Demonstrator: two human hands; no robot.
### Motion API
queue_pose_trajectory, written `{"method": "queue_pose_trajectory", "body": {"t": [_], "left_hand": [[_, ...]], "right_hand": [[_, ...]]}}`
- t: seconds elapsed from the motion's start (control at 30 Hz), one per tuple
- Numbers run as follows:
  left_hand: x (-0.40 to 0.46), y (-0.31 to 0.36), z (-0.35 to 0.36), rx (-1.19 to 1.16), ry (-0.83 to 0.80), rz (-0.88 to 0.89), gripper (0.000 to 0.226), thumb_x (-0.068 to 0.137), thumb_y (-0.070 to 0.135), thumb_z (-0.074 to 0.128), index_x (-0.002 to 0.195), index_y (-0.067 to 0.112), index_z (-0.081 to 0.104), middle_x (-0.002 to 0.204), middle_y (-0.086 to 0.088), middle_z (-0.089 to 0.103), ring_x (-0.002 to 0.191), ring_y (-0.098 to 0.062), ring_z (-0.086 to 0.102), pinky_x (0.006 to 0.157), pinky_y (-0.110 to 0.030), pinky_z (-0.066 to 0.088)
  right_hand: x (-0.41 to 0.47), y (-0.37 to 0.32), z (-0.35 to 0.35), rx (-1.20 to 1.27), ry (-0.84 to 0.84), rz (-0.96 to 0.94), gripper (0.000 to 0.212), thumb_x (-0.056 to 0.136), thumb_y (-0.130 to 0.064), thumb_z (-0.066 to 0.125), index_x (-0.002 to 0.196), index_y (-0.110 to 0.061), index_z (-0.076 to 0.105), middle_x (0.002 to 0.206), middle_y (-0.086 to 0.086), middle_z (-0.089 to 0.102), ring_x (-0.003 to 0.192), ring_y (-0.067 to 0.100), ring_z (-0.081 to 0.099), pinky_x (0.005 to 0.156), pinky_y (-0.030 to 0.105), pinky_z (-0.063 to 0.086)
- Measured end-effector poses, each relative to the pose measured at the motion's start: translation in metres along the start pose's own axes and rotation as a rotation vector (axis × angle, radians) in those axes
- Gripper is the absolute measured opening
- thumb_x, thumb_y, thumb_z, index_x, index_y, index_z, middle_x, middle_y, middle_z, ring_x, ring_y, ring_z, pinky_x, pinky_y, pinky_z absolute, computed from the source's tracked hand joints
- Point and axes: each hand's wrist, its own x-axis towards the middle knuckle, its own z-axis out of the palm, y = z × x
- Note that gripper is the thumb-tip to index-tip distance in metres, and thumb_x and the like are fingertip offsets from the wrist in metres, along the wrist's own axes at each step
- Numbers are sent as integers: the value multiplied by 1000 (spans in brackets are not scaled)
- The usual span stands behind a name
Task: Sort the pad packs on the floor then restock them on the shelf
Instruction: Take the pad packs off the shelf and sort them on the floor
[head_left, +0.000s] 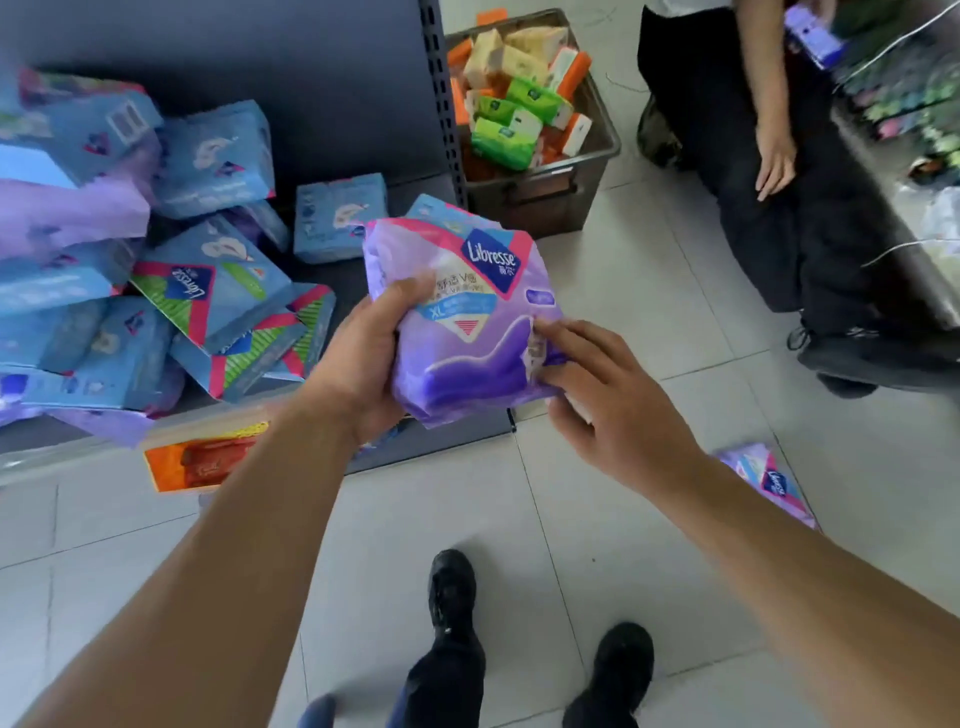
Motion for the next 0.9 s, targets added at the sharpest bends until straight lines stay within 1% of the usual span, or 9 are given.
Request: {"method": "queue_pose_trajectory", "body": {"t": [0.07,0.13,0.2,0.27,0.33,0.47,0.63,0.73,0.9], "left_hand": [[2,-13,15,22,4,-30,58,84,27,61,136,3,50,125,-19,64,107,-32,65,85,-41,57],[5,-29,31,64,-50,-90,56,83,26,61,134,5,51,124,-19,64,106,-32,66,88,-42,56],[7,-48,50,136,-119,-154,50,85,21,63,132,6,52,122,-19,65,102,-31,67,84,-41,57],[12,-70,69,221,-133,-196,48,84,18,64,130,6,53,120,-20,66,98,-32,69,79,-40,58],[18,-93,90,295,-117,-254,51,82,19,65,130,5,53,118,-21,67,98,-34,68,81,-42,58],[30,-138,137,447,-160,-263,28,88,16,60,115,11,58,109,-18,70,90,-30,70,81,-41,59],[48,-195,182,778,-204,-273,82,69,26,77,139,32,35,113,-3,70,97,-22,71,79,-45,59],[58,-226,204,929,-246,-310,79,78,22,78,140,37,32,109,0,70,92,-20,72,77,-45,60],[81,-266,230,1002,-228,-402,71,78,25,78,131,37,34,106,-6,69,84,-23,73,73,-45,60]], "right_hand": [[-30,6,-18,153,11,205,33,93,-36,48,117,-15,56,142,3,49,128,17,46,92,16,44],[-53,12,-34,367,66,552,45,92,-48,44,127,-21,52,136,-5,52,119,6,53,82,12,46],[-69,20,-47,738,70,910,52,89,-59,49,133,-33,41,130,-8,57,110,5,61,75,16,51],[-87,30,-55,1080,146,1084,59,84,-56,61,132,-31,38,127,-2,61,104,11,67,74,24,55],[-110,38,-61,1187,237,1132,54,84,-42,67,128,-22,44,122,1,66,103,15,68,80,31,56],[-168,50,-73,1297,368,1268,36,89,-15,67,122,-16,51,113,2,71,100,19,70,74,29,56],[-240,61,-88,1282,430,1384,33,87,-8,68,113,-24,54,102,-6,73,93,12,71,68,25,56],[-276,67,-93,1316,449,1463,42,86,-10,70,115,-32,50,98,-10,73,88,8,72,60,26,56],[-317,84,-81,1278,541,1615,52,80,-21,77,123,-26,48,113,-3,70,99,15,71,85,44,58]]}}
